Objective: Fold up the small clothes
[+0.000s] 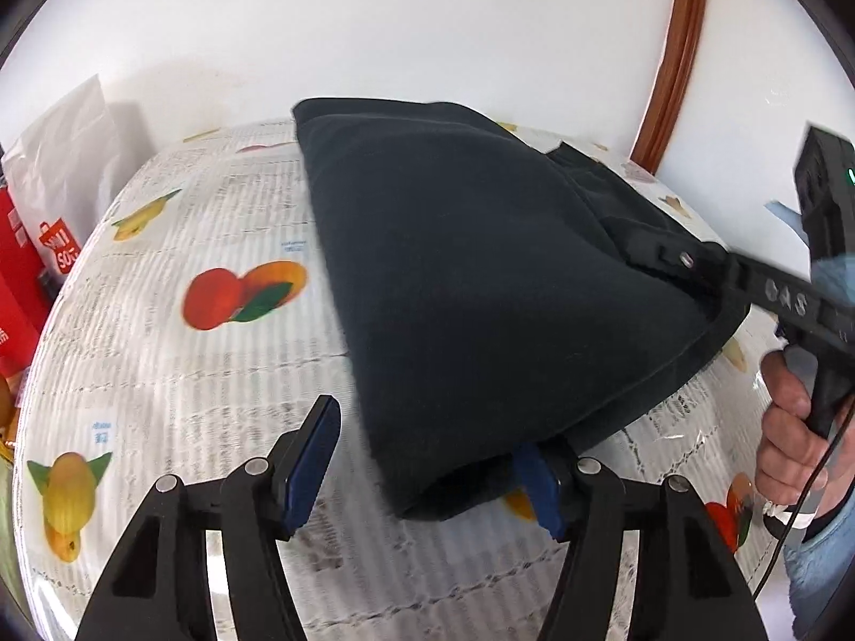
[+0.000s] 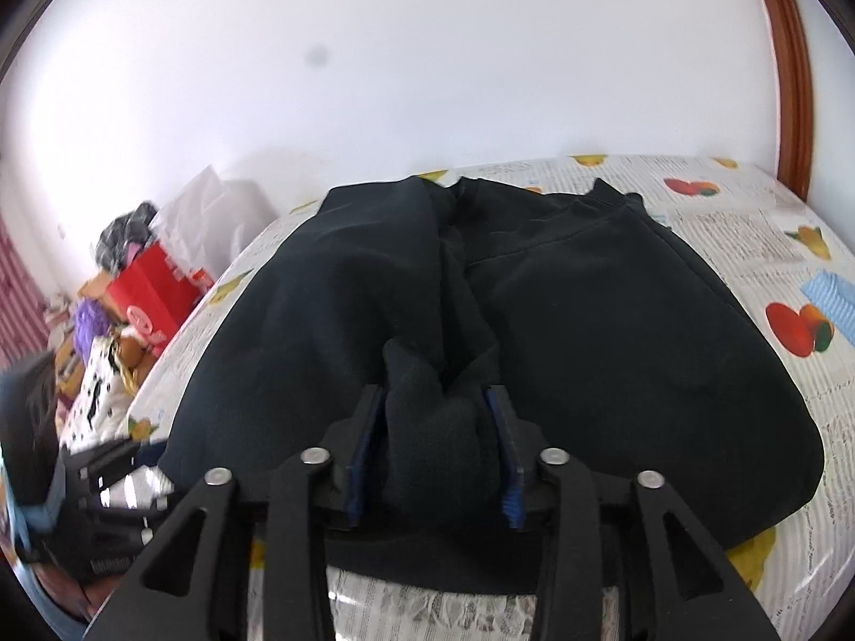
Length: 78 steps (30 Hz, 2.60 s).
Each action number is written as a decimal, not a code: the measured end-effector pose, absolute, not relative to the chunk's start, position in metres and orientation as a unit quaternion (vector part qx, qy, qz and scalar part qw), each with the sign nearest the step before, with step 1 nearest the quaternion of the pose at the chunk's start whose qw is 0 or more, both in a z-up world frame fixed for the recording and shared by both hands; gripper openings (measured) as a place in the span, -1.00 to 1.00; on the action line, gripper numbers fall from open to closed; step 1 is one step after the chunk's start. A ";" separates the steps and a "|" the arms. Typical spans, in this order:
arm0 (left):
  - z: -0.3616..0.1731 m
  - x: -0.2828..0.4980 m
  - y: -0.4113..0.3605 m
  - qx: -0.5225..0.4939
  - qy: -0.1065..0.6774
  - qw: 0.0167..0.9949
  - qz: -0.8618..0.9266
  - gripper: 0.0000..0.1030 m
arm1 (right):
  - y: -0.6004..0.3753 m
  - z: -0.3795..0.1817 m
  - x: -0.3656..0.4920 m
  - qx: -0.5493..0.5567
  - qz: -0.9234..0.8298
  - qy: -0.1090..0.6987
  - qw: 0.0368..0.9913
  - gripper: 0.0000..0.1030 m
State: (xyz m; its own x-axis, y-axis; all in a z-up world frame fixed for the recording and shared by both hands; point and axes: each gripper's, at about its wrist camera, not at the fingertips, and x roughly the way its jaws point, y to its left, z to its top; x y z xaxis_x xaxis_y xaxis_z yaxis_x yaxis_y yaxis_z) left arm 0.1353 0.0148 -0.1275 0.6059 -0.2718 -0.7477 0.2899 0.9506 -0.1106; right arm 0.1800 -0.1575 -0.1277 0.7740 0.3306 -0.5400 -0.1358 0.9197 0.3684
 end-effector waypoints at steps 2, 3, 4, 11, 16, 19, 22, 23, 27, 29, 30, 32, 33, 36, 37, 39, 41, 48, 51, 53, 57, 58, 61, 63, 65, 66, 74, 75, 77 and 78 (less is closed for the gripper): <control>-0.133 0.146 0.002 0.021 0.426 0.892 -0.147 0.20 | -0.157 -0.130 0.190 0.175 0.126 0.319 0.923 -0.13; -0.136 0.148 -0.003 0.025 0.430 0.891 -0.142 0.21 | -0.155 -0.132 0.196 0.183 0.127 0.326 0.919 -0.12; -0.138 0.154 -0.009 0.029 0.430 0.892 -0.136 0.25 | -0.154 -0.135 0.202 0.188 0.128 0.333 0.915 -0.12; -0.143 0.160 -0.009 0.016 0.429 0.895 -0.122 0.41 | -0.141 -0.135 0.218 0.169 0.117 0.330 0.921 -0.69; -0.143 0.160 -0.009 0.019 0.428 0.895 -0.120 0.42 | -0.177 -0.110 0.189 0.178 0.118 0.250 0.944 -0.78; -0.142 0.161 -0.008 0.019 0.429 0.895 -0.123 0.42 | -0.211 -0.102 0.167 0.208 0.092 0.211 0.951 -0.78; -0.142 0.158 -0.010 0.028 0.425 0.897 -0.119 0.44 | -0.241 -0.112 0.153 0.233 0.073 0.209 0.947 -0.78; -0.142 0.159 -0.011 0.030 0.424 0.897 -0.119 0.44 | -0.245 -0.120 0.152 0.229 0.067 0.222 0.945 -0.78; -0.143 0.160 -0.010 0.025 0.426 0.896 -0.123 0.44 | -0.239 -0.149 0.162 0.189 0.057 0.281 0.939 -0.74; -0.142 0.158 -0.010 0.021 0.423 0.896 -0.132 0.43 | -0.237 -0.149 0.160 0.177 0.052 0.280 0.942 -0.63; -0.142 0.157 -0.008 0.015 0.423 0.895 -0.141 0.40 | -0.238 -0.146 0.160 0.172 0.048 0.280 0.943 -0.46; -0.141 0.156 -0.006 0.004 0.424 0.892 -0.156 0.40 | -0.242 -0.141 0.160 0.170 0.045 0.283 0.943 -0.09; -0.139 0.156 -0.005 0.000 0.422 0.891 -0.164 0.40 | -0.245 -0.139 0.162 0.177 0.056 0.284 0.941 -0.01; -0.134 0.153 -0.019 0.013 0.412 0.896 -0.164 0.40 | -0.250 -0.139 0.177 0.201 0.081 0.296 0.930 0.00; -0.133 0.155 -0.027 0.023 0.412 0.897 -0.161 0.40 | -0.249 -0.141 0.185 0.207 0.084 0.303 0.926 0.00; -0.134 0.158 -0.036 0.034 0.414 0.897 -0.151 0.41 | -0.246 -0.147 0.196 0.213 0.086 0.316 0.920 -0.04; -0.135 0.160 -0.043 0.049 0.414 0.898 -0.140 0.46 | -0.241 -0.154 0.207 0.216 0.082 0.334 0.914 -0.31; -0.136 0.164 -0.047 0.069 0.411 0.902 -0.113 0.63 | -0.237 -0.138 0.207 0.178 0.090 0.311 0.929 -0.81; -0.136 0.163 -0.048 0.071 0.408 0.904 -0.107 0.64 | -0.254 -0.123 0.194 0.179 0.089 0.272 0.941 -0.83; -0.137 0.165 -0.047 0.065 0.411 0.903 -0.107 0.64 | -0.272 -0.117 0.182 0.201 0.082 0.246 0.945 -0.83; -0.138 0.168 -0.045 0.050 0.417 0.901 -0.109 0.64 | -0.300 -0.133 0.173 0.225 0.057 0.246 0.941 -0.83; -0.138 0.168 -0.045 0.051 0.416 0.901 -0.109 0.64 | -0.301 -0.140 0.174 0.225 0.055 0.257 0.938 -0.83; -0.138 0.168 -0.045 0.053 0.416 0.902 -0.108 0.64 | -0.296 -0.159 0.176 0.200 0.038 0.272 0.940 -0.82; -0.139 0.168 -0.045 0.052 0.416 0.901 -0.109 0.64 | -0.292 -0.160 0.175 0.184 0.032 0.268 0.945 -0.81; -0.138 0.168 -0.046 0.052 0.416 0.901 -0.109 0.64 | -0.291 -0.158 0.177 0.177 0.028 0.274 0.945 -0.78; -0.138 0.168 -0.046 0.052 0.416 0.901 -0.109 0.64 | -0.290 -0.157 0.177 0.171 0.025 0.279 0.945 -0.77; -0.138 0.168 -0.044 0.049 0.416 0.901 -0.110 0.64 | -0.297 -0.152 0.151 0.137 -0.003 0.294 0.946 -0.60; -0.138 0.168 -0.044 0.049 0.417 0.901 -0.110 0.63 | -0.297 -0.152 0.147 0.133 -0.006 0.295 0.946 -0.60; -0.137 0.168 -0.043 0.047 0.418 0.901 -0.112 0.63 | -0.297 -0.154 0.137 0.126 -0.015 0.297 0.946 -0.58; -0.137 0.168 -0.043 0.047 0.419 0.900 -0.112 0.63 | -0.298 -0.156 0.131 0.124 -0.020 0.300 0.946 -0.57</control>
State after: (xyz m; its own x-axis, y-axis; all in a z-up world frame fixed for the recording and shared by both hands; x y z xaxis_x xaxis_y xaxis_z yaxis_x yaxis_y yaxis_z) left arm 0.1676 -0.0430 -0.1368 0.6244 -0.1632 -0.7639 0.2418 0.9703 -0.0097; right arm 0.1313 -0.2977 -0.1560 0.8191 0.0376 -0.5724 0.1117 0.9683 0.2236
